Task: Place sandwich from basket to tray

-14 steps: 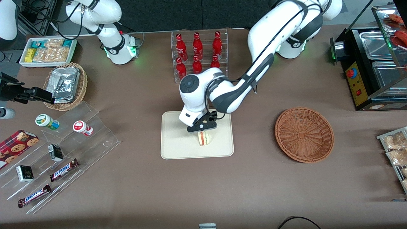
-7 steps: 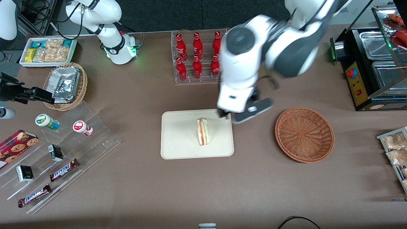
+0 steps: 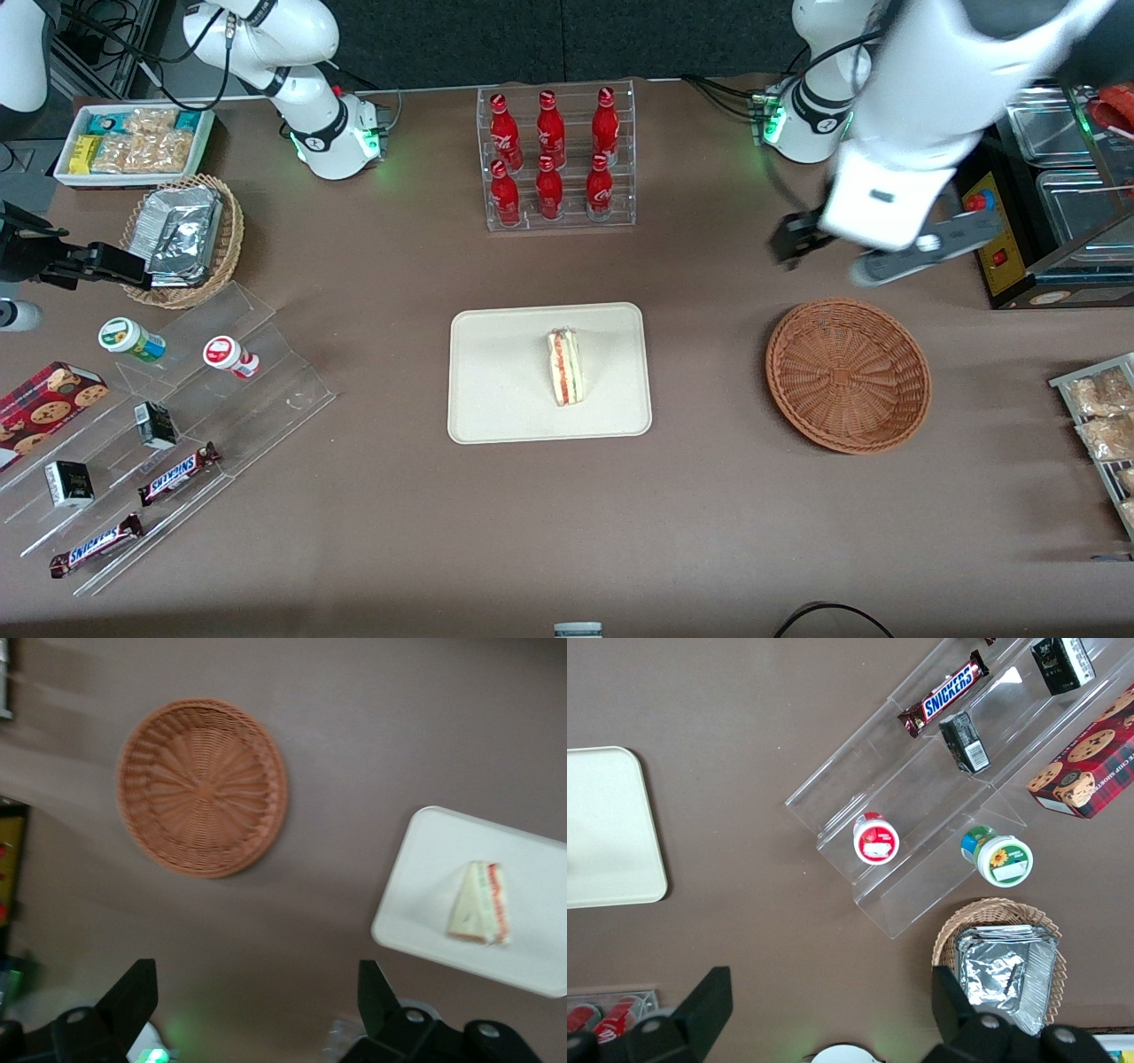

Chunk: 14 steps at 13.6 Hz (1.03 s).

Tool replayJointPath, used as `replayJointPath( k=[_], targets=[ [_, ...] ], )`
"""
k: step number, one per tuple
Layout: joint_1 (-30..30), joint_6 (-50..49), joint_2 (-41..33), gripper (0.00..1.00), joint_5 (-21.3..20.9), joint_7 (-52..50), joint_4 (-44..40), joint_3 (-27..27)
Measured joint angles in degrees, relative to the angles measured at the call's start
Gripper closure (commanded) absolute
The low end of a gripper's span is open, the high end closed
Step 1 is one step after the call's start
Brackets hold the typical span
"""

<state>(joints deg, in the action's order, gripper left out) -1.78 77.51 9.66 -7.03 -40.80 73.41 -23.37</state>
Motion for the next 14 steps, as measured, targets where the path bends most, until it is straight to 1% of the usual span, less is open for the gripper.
replayJointPath(
  k=[1, 4, 6, 8, 10, 14],
  targets=[
    [1.35, -0.32, -2.34, 0.00, 1.05, 3.71, 2.16, 1.23],
    [1.61, -2.13, -7.33, 0.00, 4.96, 15.39, 5.89, 10.29],
    [1.67, -3.56, -9.07, 0.00, 5.67, 23.00, 6.84, 15.52],
    [1.58, -4.15, -10.30, 0.00, 7.18, 28.37, 7.81, 20.04],
    [1.36, -5.25, -10.66, 0.00, 7.83, 31.93, 8.27, 23.13],
    [-0.47, -5.32, -10.66, 0.00, 8.01, 35.69, 8.77, 26.14]
  ],
)
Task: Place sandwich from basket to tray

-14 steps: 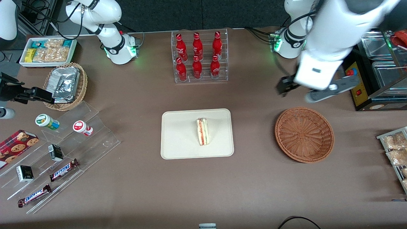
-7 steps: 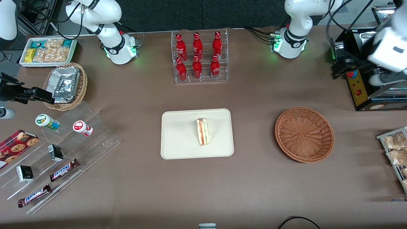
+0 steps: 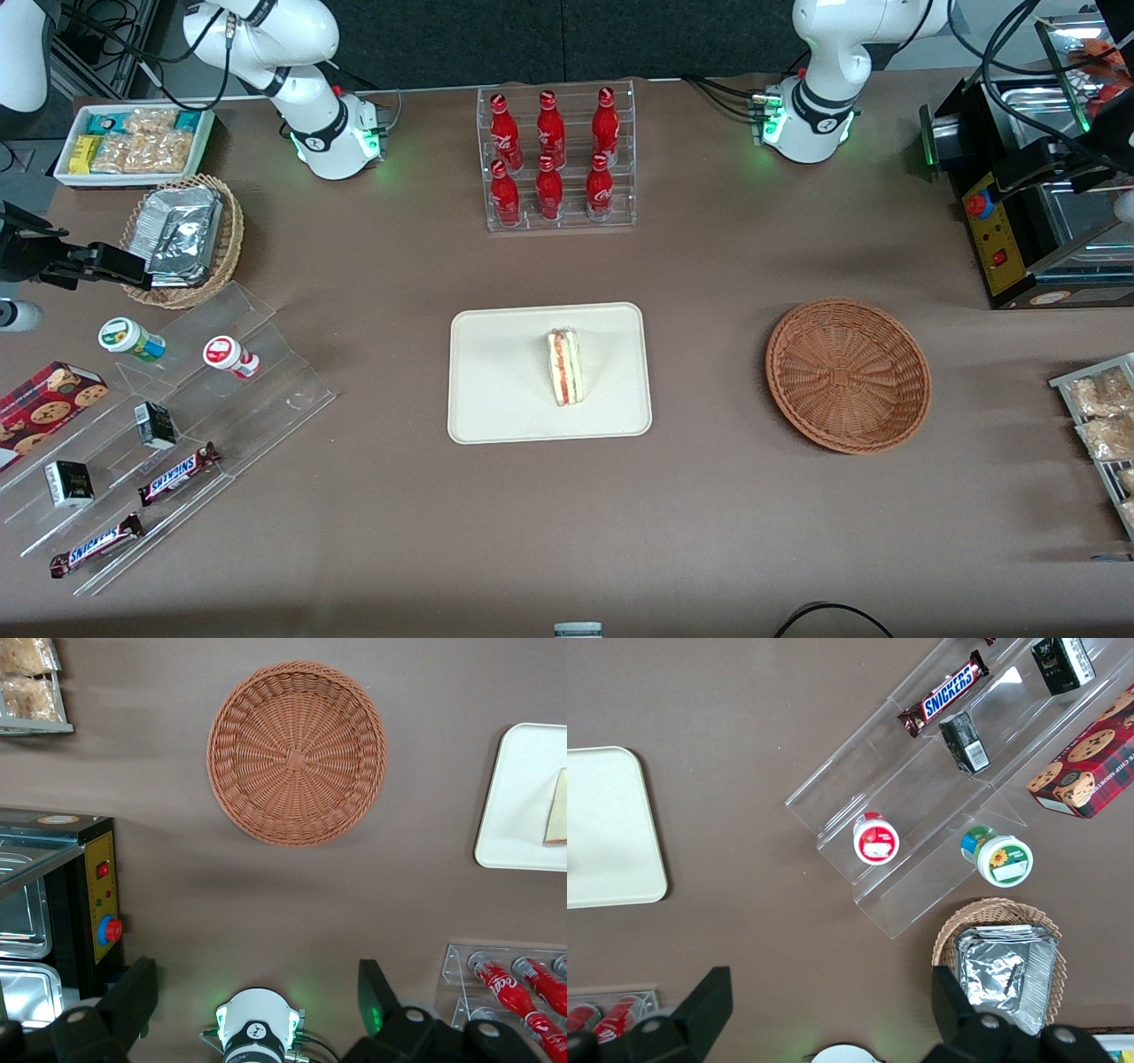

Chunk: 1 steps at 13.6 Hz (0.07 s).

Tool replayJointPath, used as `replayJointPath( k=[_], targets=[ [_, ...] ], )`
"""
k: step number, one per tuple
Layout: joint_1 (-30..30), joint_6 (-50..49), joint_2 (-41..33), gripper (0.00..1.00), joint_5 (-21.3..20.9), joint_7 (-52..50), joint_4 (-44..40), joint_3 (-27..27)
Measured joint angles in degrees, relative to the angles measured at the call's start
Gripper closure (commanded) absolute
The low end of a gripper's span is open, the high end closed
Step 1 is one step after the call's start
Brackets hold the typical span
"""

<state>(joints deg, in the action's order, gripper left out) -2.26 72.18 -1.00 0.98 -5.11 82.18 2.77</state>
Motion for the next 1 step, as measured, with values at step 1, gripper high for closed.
replayJointPath(
  k=[1],
  targets=[
    [-0.31, 0.00, 0.00, 0.00, 0.12, 0.13, 0.07, 0.40]
  ],
)
